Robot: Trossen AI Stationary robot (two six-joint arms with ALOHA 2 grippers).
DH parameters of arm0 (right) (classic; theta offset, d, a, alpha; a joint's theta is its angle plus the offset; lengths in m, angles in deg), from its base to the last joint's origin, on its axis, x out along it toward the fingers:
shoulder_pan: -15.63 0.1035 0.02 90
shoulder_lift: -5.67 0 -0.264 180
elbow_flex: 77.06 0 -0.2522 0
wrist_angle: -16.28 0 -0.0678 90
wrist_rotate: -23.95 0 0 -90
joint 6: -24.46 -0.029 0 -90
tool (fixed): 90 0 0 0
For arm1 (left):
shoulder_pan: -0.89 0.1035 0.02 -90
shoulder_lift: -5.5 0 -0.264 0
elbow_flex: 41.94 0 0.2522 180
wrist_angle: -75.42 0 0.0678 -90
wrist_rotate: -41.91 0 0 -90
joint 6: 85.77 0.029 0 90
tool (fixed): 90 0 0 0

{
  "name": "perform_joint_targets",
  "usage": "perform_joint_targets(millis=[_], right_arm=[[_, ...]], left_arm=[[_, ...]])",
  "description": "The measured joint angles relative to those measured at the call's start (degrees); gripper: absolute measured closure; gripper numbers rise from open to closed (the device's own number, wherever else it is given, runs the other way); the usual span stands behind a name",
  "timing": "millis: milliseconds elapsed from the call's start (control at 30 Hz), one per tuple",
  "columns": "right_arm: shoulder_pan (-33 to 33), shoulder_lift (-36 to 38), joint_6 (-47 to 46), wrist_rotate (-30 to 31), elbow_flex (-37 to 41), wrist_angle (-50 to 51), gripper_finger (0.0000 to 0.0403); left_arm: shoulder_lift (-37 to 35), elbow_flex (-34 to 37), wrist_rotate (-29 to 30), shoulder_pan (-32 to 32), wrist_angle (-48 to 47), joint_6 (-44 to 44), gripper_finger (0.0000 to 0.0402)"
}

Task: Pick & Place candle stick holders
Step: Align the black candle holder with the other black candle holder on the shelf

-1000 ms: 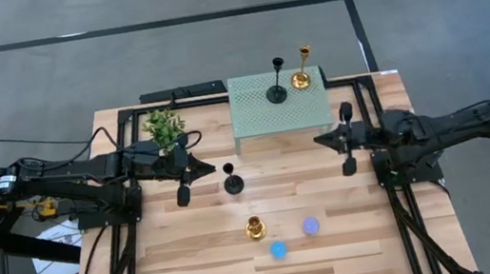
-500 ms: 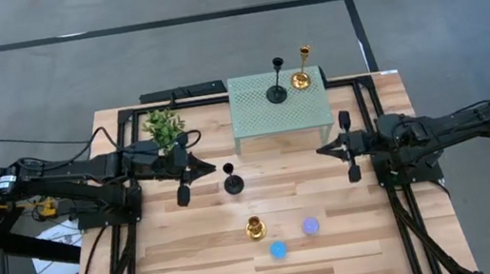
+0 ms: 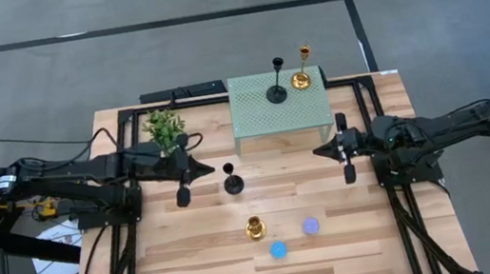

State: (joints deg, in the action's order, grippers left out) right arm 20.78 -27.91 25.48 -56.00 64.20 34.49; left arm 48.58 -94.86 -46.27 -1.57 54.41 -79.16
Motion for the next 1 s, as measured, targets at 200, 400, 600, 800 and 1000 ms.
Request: perform_joint_targets(millis=[200,400,600,800,1000], right_arm=[[-0.02,-0.53,-0.88,0.52,0.04,-0.24,0.0402],[-0.02,-0.53,-0.64,2.13,0.04,-0.39,0.0403],[-0.02,-0.53,-0.47,3.47,0.04,-0.39,0.0403],[-0.02,-0.53,-0.48,3.52,0.04,-0.39,0.0403],[-0.02,-0.53,-0.48,3.52,0.04,-0.39,0.0403]], left_arm=[[-0.02,6.42,4.19,0.01,-0.25,0.42,0.0399],[-0.26,17.49,1.36,0.0,13.44,0.45,0.0399],[-0.72,26.84,1.23,0.01,25.83,0.62,0.04],[-0.72,32.71,1.08,0.0,37.67,-0.86,0.04],[-0.41,34.41,1.15,0.0,38.69,-1.08,0.04]])
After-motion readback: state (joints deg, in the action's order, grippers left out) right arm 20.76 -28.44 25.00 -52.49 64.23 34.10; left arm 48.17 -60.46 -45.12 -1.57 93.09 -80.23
